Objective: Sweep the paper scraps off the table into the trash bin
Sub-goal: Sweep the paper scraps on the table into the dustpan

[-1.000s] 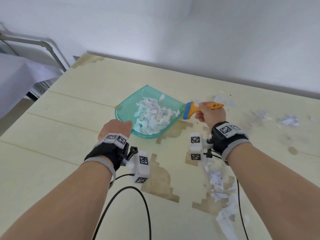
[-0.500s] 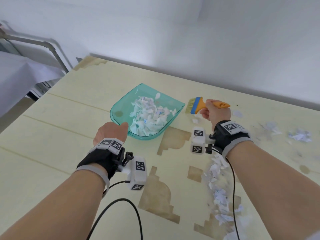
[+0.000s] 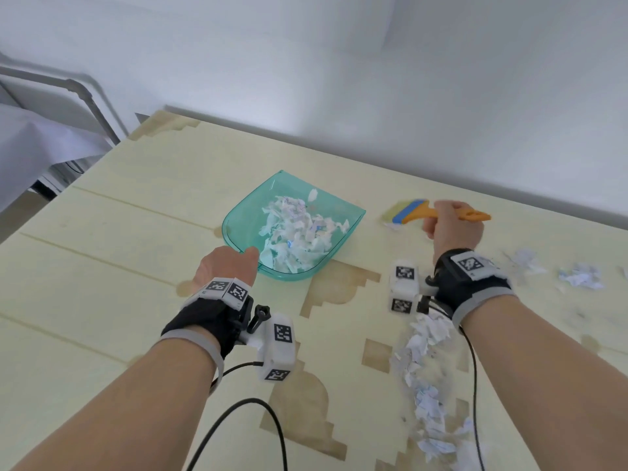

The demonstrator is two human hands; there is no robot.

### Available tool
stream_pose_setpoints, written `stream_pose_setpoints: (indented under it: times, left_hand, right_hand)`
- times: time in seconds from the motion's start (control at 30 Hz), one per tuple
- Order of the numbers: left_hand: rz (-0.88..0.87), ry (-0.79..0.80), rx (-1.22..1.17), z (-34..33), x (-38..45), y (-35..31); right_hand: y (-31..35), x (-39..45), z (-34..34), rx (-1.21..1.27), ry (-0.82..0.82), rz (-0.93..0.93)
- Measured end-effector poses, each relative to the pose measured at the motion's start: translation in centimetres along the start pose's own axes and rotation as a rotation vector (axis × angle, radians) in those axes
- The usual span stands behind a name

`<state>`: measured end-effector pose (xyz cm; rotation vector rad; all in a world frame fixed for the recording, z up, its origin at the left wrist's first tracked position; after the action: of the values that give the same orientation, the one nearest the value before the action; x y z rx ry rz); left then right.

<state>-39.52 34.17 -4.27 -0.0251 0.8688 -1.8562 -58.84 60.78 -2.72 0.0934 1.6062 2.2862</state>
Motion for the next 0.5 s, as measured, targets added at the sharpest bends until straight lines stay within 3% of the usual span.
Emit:
stream_pose_setpoints:
  times: [0.13, 0.23, 0.4, 0.5]
  left_hand:
    - [-0.012, -0.015, -0.008, -0.2, 0.5, -0.1]
    - [-0.011, -0.021, -0.005, -0.4, 0.9, -0.1]
    - [-0.021, 0.004, 0.001, -1.2, 0.7, -0.7]
    - [-0.035, 0.012, 0.009, -1.7, 0.4, -1.3]
  right_hand:
    - [0.3, 0.9, -2.7, -0.062, 0.232, -0.005]
    - [0.0, 1.4, -3.1, -0.304, 0.287, -0.042]
    - [-0.6, 0.6, 0.8, -0.509, 0.086, -0.102]
    - [-0.3, 1.0, 2.5, -0.298, -0.058, -0.072]
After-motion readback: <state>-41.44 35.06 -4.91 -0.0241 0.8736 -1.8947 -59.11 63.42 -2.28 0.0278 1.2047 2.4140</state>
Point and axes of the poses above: each hand's wrist, its own x-axis towards the middle knuckle, its own z-axis out of the back of the hand, y = z × x, the point moved 2 cm from there along x, towards the middle knuckle, and after that the axes turned 13 degrees about -x, right-handed, at the moved point
